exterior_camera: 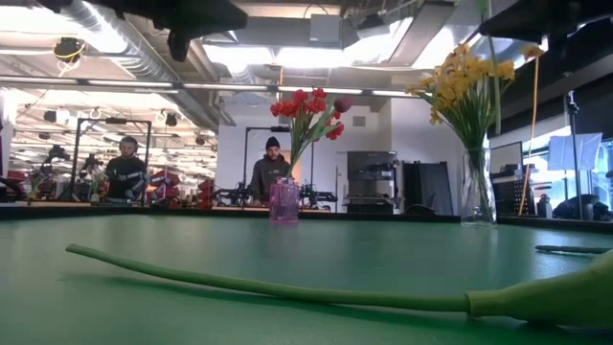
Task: Sort flowers into vase by color
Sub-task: Put the white flower into the transparent vase
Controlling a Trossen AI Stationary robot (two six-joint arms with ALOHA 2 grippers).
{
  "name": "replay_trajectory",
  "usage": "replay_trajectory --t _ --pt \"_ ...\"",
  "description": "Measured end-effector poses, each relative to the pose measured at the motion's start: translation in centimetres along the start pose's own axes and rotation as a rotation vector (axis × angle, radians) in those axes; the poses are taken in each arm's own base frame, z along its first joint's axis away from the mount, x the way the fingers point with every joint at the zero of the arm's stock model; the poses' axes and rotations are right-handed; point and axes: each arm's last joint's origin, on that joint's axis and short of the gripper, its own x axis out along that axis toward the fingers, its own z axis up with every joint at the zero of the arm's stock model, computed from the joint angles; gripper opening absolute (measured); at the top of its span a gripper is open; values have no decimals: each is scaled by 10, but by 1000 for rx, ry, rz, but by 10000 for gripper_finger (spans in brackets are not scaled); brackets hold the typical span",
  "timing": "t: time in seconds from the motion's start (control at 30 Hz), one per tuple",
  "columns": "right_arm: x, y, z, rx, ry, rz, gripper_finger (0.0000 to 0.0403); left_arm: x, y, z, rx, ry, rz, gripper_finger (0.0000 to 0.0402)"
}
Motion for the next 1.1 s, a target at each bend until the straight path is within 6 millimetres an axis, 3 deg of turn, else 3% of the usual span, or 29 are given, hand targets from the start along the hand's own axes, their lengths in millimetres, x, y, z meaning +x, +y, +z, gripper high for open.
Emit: replay_trajectory --t 0.27,0.43,0.73,0.9,1.1 --pt "-3 11 49 49 -34 188 4 1 3 -4 -12 1 8 27" --pt "-2 18 79 2 -66 178 4 1 2 -3 -23 -4 -9 26" --pt "-1 13 106 -161 -62 -165 4 0 2 -4 -33 -3 -11 26" --pt "-5 3 116 -154 -49 -289 4 0 2 -4 -33 -3 -11 26" --pt "-9 -7 115 -189 -22 -393 4 0 2 -4 -35 -3 -11 26"
